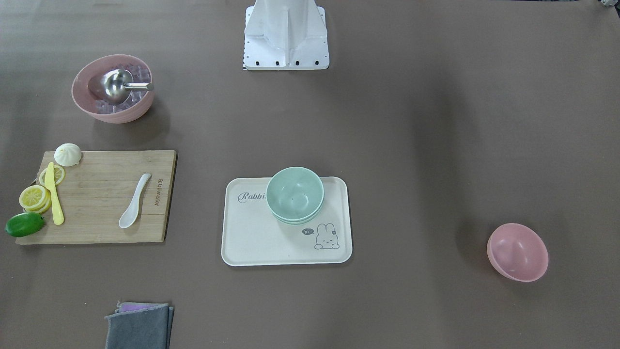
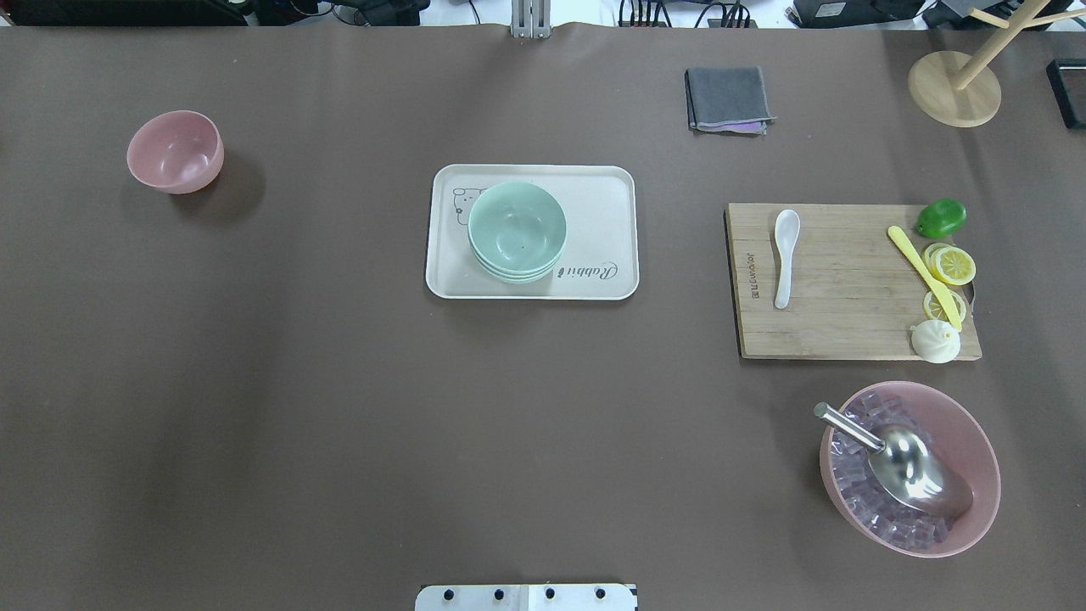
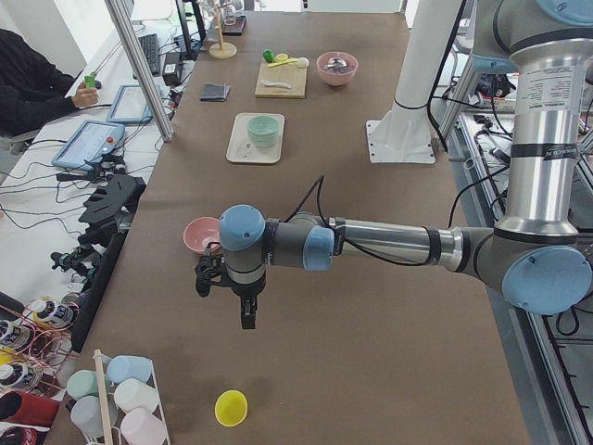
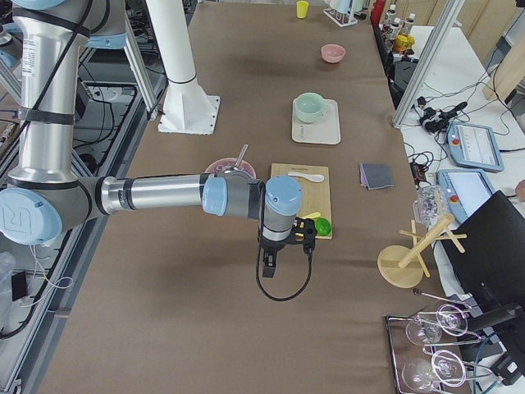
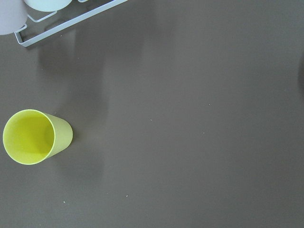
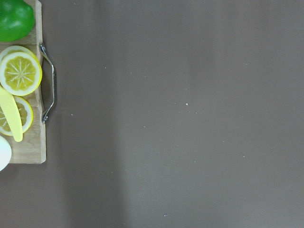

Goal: Stack pink bowl on green and place spoon

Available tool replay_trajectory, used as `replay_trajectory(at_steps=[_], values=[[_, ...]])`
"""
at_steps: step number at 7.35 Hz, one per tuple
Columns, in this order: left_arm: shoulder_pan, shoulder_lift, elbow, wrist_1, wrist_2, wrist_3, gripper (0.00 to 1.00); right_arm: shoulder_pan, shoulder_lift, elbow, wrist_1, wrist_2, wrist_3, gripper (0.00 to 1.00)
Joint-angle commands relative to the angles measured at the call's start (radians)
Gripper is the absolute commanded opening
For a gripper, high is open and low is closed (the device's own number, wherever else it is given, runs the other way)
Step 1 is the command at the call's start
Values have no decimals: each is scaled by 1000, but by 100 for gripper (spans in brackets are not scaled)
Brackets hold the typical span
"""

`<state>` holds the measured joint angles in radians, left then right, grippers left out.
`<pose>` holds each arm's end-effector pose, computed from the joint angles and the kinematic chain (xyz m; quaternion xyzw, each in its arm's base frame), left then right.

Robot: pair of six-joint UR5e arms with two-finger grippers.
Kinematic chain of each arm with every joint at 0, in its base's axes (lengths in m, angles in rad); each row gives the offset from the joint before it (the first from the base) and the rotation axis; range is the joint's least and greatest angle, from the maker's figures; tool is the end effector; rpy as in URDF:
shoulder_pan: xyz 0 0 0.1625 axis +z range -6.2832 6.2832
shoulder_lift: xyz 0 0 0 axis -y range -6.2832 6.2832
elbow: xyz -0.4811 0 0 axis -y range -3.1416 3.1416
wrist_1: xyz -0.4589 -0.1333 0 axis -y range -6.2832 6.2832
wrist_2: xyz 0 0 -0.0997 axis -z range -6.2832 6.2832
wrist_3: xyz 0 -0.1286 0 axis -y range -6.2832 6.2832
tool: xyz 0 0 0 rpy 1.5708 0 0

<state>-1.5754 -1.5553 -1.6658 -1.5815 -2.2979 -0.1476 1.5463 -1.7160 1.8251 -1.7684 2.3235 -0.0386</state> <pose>-0.0504 -0.5577 0.6938 0.0167 0.3573 -0.0550 0.9322 0.0337 -0.4785 0.6909 -0.0385 -0.3675 -0.0131 0.9292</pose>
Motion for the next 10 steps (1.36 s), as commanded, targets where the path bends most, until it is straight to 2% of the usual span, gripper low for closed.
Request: replay_trajectory(at_steps=[1, 10], values=[[0, 0, 1, 0, 0, -1, 98, 0, -2, -9, 6, 2, -3, 100], [0, -11, 6, 2, 0, -1, 98, 0, 1, -7, 9, 7, -7, 100]])
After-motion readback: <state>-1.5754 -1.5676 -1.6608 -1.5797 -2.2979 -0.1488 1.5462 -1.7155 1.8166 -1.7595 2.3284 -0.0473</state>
